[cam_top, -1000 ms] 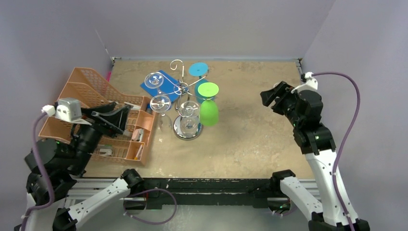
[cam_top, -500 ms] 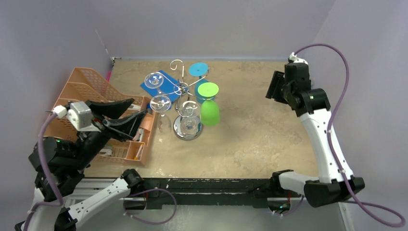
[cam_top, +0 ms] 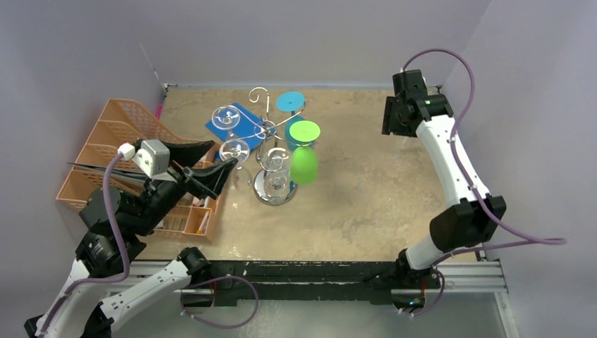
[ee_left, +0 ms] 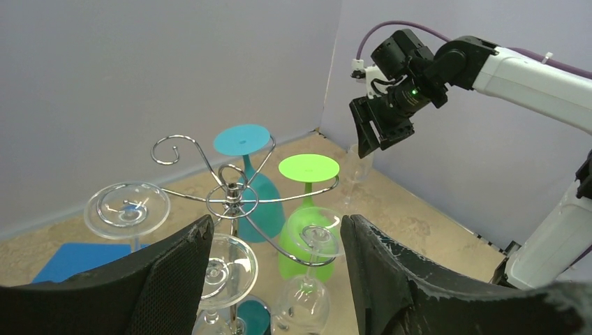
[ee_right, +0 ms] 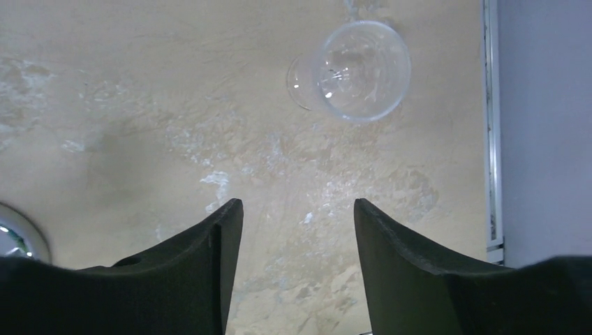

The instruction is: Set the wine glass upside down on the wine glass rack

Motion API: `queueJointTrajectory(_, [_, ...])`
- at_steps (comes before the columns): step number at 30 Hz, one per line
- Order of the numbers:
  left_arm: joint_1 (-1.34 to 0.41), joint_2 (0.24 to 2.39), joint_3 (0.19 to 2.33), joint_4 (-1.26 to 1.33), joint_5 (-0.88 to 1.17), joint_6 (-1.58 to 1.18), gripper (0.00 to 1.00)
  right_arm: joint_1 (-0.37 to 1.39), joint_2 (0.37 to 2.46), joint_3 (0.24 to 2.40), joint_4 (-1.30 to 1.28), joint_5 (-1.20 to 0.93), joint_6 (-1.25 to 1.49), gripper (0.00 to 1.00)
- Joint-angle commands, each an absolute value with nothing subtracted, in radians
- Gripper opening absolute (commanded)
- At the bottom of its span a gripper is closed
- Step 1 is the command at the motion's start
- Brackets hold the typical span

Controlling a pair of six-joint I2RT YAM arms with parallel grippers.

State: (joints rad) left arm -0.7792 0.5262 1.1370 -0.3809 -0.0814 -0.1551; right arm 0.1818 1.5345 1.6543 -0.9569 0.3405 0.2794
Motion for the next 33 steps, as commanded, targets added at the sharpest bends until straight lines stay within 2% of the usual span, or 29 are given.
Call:
queueJointTrajectory(1, [-0.778, 0.545, 1.143, -0.324, -0.084, -0.154, 0.66, 0.162, 1.587, 1.726, -0.959, 0.389, 0.181, 0.59])
queueJointTrajectory(5, [-0.778, 0.553, 1.134, -0.317, -0.09, -0.158, 0.66, 0.113, 1.664, 1.759, -0.959, 0.322, 0.16, 0.56])
queueJointTrajectory(12, [-0.778, 0.568, 1.126, -0.311, -0.108, -0.162, 0.66, 0.094, 1.793, 1.825, -0.952, 0.31, 0.105, 0.6])
queueJointTrajectory(17, [-0.778, 0.578, 1.124, -0.315, -0.125, -0.169, 0.66, 0.087, 1.831, 1.833, -0.945, 0.237, 0.094, 0.54])
queueJointTrajectory(23, [-0.778, 0.583, 1.123, -0.312, -0.141, -0.182, 0.66, 0.081, 1.829, 1.811, -0.949, 0.196, 0.097, 0.34])
queueJointTrajectory(28, [-0.778, 0.589, 1.123, -0.312, -0.146, -0.194, 0.66, 0.08, 1.822, 1.793, -0.952, 0.19, 0.108, 0.24])
queueJointTrajectory(33, [-0.778, 0.595, 1.125, -0.314, -0.151, -0.211, 0.66, 0.08, 1.816, 1.781, -0.95, 0.168, 0.116, 0.07])
